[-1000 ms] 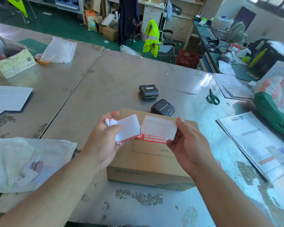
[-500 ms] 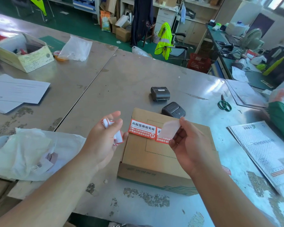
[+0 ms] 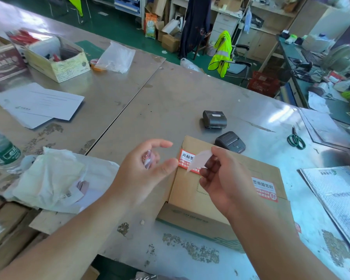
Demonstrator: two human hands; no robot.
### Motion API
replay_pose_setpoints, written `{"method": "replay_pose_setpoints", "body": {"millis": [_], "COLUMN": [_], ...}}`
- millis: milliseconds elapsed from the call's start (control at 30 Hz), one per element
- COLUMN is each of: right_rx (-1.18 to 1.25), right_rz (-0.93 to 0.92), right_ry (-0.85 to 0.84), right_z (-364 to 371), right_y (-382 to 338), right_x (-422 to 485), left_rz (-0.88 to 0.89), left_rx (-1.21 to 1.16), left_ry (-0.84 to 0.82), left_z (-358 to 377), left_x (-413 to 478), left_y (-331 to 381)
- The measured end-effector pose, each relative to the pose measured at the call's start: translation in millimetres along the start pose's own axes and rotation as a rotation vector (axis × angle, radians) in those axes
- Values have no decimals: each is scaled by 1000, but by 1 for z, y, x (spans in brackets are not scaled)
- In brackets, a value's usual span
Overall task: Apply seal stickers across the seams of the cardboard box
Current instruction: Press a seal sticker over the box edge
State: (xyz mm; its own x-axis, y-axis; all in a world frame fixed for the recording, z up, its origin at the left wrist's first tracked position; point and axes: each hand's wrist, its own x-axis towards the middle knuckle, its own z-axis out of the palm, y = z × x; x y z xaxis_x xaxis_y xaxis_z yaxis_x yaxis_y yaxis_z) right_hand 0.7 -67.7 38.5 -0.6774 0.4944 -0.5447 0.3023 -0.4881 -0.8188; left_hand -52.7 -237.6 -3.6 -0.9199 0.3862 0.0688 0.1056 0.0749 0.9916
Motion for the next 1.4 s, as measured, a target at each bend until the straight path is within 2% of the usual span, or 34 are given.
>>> {"method": "replay_pose_setpoints", "body": {"millis": [133, 367, 567, 667, 733, 800, 933, 1067, 1400], "right_rx": [-11, -42, -102, -411, -621, -729, -936, -1011, -1118], "right_rz": [66, 92, -69, -274, -339, -349, -424, -472, -410], "right_ry": [-33, -49, -37, -90, -184, -272, -289, -272, -230], "right_z": [9, 14, 7, 0, -2, -2, 2, 6, 11], "right_y": [1, 0, -5, -13, -17, -18, -19, -23, -26], "right_x": [4, 12, 26, 34, 37, 40, 53, 67, 97], "left_rz": [182, 280, -122, -265, -327, -364, -436, -473, -501], "left_rx": [372, 471, 140, -43, -104, -123, -109, -87, -67], "left_ry": [28, 138, 133, 43, 38, 27, -2, 2, 63], "left_z": [8, 17, 8, 0, -3, -2, 3, 6, 19], "left_x": [-4, 4, 21, 29, 34, 37, 42, 48, 58], "left_y": [1, -6, -8, -9, -16, -21, -25, -27, -34]}}
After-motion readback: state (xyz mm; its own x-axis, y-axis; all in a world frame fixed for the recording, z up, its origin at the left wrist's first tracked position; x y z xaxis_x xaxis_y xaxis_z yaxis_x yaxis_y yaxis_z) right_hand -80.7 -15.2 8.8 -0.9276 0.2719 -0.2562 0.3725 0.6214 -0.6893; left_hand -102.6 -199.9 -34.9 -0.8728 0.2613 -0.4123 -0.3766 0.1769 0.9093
